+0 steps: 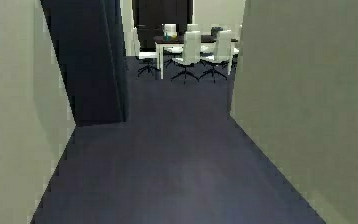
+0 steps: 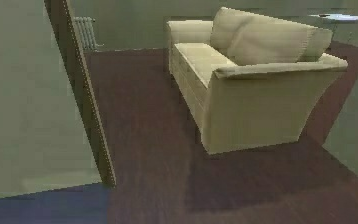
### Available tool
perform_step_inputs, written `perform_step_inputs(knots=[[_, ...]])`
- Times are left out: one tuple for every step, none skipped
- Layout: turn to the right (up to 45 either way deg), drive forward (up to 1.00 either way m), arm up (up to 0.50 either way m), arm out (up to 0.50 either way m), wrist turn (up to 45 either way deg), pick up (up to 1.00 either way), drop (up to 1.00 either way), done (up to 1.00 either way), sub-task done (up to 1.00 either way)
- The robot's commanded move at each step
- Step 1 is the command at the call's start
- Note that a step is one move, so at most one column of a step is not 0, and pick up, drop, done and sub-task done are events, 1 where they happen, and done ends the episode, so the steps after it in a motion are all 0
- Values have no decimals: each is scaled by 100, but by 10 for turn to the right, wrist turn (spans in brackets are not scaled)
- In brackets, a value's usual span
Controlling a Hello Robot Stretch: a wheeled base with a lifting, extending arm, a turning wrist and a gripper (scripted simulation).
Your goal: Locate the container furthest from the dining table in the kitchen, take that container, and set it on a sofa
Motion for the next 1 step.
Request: perform_step_inputs(knots=[[-30,0,0,0,0,0,0,0,0]])
